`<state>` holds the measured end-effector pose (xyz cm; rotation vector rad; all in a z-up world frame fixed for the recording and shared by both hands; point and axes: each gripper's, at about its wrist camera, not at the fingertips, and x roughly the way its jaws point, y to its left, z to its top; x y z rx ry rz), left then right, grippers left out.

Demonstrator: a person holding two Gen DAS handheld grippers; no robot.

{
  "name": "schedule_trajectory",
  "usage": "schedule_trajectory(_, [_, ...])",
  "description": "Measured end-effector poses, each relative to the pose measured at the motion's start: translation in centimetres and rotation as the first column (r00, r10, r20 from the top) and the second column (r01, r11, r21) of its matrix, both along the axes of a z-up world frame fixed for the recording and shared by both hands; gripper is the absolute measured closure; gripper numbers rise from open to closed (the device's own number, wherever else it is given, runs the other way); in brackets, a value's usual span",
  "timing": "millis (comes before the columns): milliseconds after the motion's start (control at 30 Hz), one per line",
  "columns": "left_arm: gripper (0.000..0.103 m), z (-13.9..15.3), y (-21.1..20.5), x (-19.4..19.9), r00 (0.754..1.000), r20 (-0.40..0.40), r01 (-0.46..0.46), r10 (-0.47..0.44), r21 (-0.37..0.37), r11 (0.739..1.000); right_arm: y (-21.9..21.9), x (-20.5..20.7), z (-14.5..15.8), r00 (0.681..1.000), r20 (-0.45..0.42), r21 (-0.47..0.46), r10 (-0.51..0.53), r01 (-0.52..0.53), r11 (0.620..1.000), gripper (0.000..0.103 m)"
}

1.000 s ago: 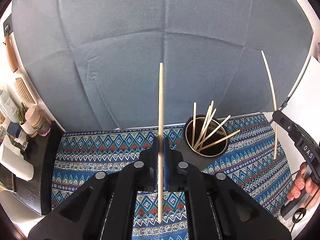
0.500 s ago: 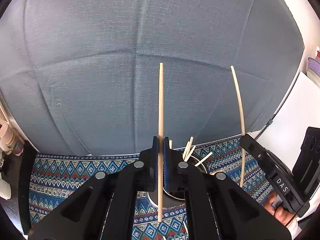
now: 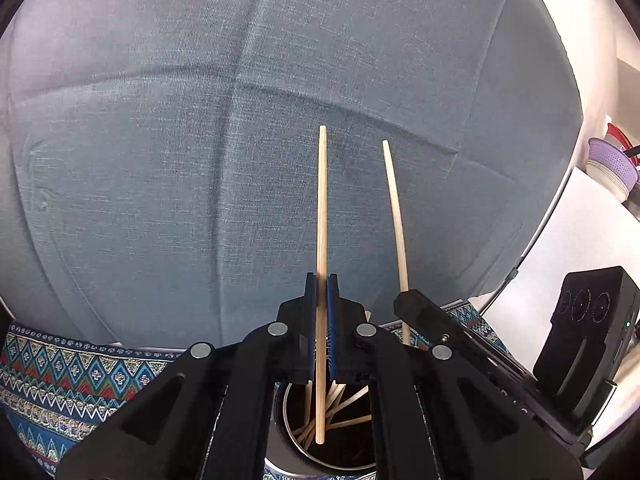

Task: Organize utensils
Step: 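Lower the sticks into the black holder and open both tools, then move both open tools back down toward the remaining sticks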

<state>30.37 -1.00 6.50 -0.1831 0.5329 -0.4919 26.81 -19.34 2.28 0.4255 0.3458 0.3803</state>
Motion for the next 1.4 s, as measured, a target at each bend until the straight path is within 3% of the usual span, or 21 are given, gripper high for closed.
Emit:
schedule_trajectory(100, [0.098,-1.0,-0.2,0.0,0.999,0.034,0.007,-0.006,-0.027,1.0,0.2,0.4,-1.1,1.0,-0.002,0.008,-0.024,0.024,1.0,0.098])
schedule_trajectory(300, [0.098,-2.9,-1.0,-0.6,0.999,0.039,0.021,-0.02,-0.008,1.0,0.2,0.5,-2.5,0.999,-0.025,0.003,-0.036,0.036,0.999,0.098])
schedule_trajectory(667, [0.097,-4.0,-0.1,-1.6,1.0,0.01,0.001,-0.001,-0.013,1.0,0.0,-0.1,-1.9,0.999,-0.028,-0.02,-0.031,0.031,0.999,0.095])
schedule_trajectory(900, [0.07,-3.5,1.9,-2.7,0.998,-0.002,-0.06,0.06,-0.042,0.997,-1.3,-1.4,-0.7,0.999,-0.021,-0.044,-0.051,0.05,0.998,0.093])
schedule_trajectory(967, [0.057,-3.3,2.3,-3.1,0.997,0.001,-0.075,0.075,-0.038,0.996,-1.8,-1.8,-0.3,0.997,-0.021,-0.044,-0.07,0.069,0.997,0.081])
schedule_trajectory(1000, [0.053,-3.2,2.4,-3.2,0.997,-0.003,-0.075,0.075,-0.04,0.996,-2.1,-2.0,-0.1,0.997,-0.023,-0.04,-0.073,0.072,0.997,0.065])
schedule_trajectory(1033, [0.045,-3.2,2.7,-3.5,0.997,-0.01,-0.076,0.076,-0.042,0.996,-2.4,-2.3,0.2,0.997,-0.025,-0.035,-0.076,0.075,0.997,0.057])
schedule_trajectory(1100, [0.04,-3.0,3.1,-4.0,0.996,-0.016,-0.086,0.085,-0.043,0.995,-2.9,-2.7,0.6,0.996,-0.029,-0.022,-0.09,0.089,0.996,0.054])
schedule_trajectory(1200, [0.03,-2.7,4.6,-4.3,0.993,-0.032,-0.112,0.11,-0.054,0.992,-3.6,-3.1,1.0,0.992,-0.055,-0.012,-0.11,0.109,0.994,0.041])
schedule_trajectory(1267, [0.013,-2.5,5.1,-4.5,0.99,-0.053,-0.132,0.129,-0.047,0.99,-4.0,-3.3,1.3,0.99,-0.083,-0.008,-0.112,0.112,0.994,0.027])
schedule_trajectory(1400, [0.007,-2.6,6.0,-5.2,0.985,-0.082,-0.156,0.153,-0.023,0.988,-4.5,-4.0,2.1,0.987,-0.092,-0.012,-0.129,0.129,0.992,0.02])
